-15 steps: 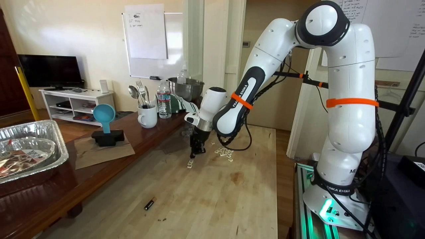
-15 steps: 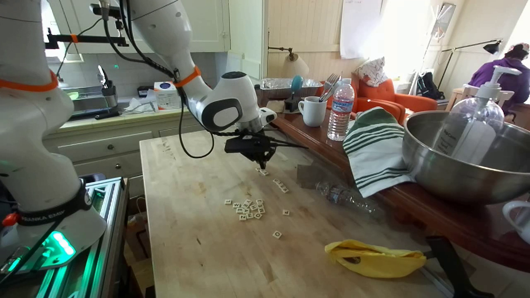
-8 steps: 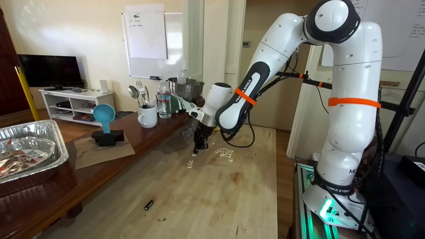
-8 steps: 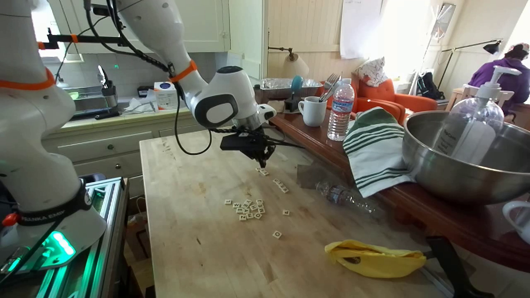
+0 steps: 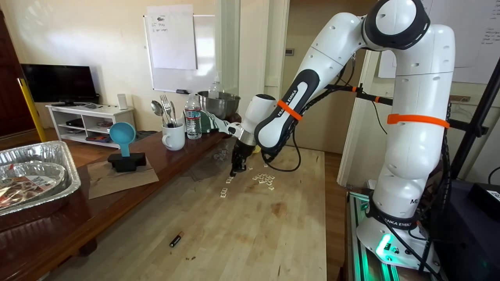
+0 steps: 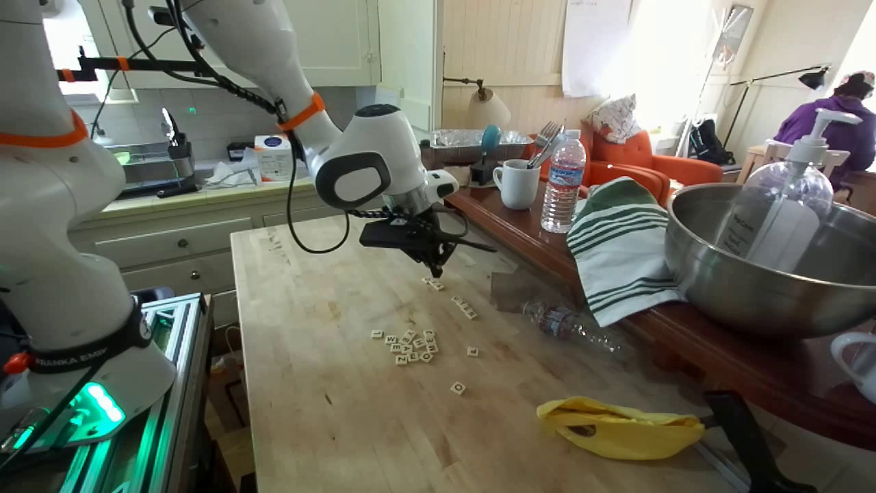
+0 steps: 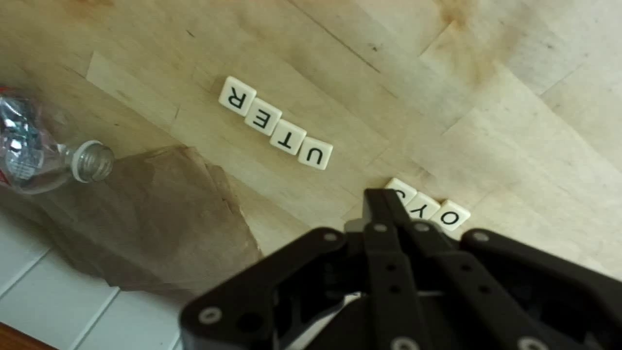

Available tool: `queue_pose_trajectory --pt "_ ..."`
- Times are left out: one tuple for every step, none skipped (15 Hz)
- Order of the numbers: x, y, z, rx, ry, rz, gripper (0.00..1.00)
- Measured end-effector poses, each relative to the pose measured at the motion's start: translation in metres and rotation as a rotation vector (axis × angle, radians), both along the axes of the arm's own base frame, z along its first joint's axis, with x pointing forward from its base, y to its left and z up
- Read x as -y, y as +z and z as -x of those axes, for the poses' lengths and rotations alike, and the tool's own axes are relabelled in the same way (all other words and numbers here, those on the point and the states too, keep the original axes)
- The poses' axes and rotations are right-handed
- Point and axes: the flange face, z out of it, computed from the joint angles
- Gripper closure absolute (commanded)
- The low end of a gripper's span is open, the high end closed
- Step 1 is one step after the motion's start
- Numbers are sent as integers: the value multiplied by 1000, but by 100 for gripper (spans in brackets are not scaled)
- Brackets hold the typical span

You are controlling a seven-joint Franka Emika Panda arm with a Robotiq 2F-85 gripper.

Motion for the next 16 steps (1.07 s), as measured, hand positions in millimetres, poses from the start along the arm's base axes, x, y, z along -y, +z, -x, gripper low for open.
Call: queue_pose_trajectory --pt "3 0 0 0 -20 -6 100" --pt "6 1 -1 1 -42 -13 100" --pt "9 1 -1 2 -62 -19 100" --pt "12 1 -2 3 -84 -24 100" --pt "16 2 -3 4 -111 -31 100" --pt "20 2 -5 6 -140 -38 100" --pt "25 1 -7 7 -169 -46 100" --pt "29 0 -10 7 -197 -54 100" --pt "32 -2 -13 4 -218 -62 100" --pt "34 -5 -15 1 -234 -68 100" --pt "35 -8 -18 -3 -249 -76 100" --pt "35 -11 -22 -6 -260 -83 100" --pt "34 -15 -25 -11 -270 -90 100" --pt "34 -19 -28 -16 -279 -97 100" --pt "32 -24 -30 -23 -286 -103 100" --pt "31 -28 -33 -29 -290 -108 100"
